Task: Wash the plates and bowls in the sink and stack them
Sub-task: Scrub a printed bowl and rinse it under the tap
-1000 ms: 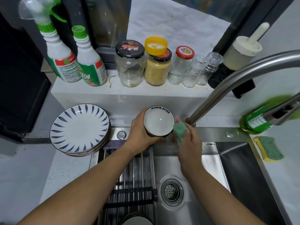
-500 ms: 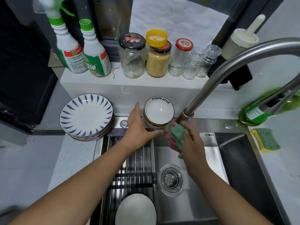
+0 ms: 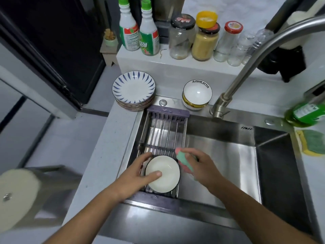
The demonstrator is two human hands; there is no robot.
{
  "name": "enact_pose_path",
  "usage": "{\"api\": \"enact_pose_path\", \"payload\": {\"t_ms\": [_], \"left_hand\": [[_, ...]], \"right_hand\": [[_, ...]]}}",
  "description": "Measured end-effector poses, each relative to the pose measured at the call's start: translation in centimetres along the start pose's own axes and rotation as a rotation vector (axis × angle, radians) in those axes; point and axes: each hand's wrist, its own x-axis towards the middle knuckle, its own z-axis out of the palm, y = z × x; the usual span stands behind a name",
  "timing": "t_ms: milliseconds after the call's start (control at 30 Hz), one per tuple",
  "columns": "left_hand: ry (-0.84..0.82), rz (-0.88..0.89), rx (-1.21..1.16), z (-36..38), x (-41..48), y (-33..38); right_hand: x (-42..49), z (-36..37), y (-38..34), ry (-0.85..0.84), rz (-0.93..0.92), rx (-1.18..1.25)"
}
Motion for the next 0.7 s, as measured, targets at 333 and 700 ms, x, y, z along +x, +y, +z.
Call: {"api": "enact_pose_path", "payload": {"t_ms": [333, 700], "left_hand": [[0.121, 0.109, 0.13, 4.0, -1.4, -3.6], [0.221, 0.216, 0.044, 4.0, -1.9, -2.7]], "right_hand": [[-1.5, 1.8, 0.9, 0.042, -0.099, -0.036], [-2.1, 2.1, 0.2, 0.111, -0.197, -0.033]]}}
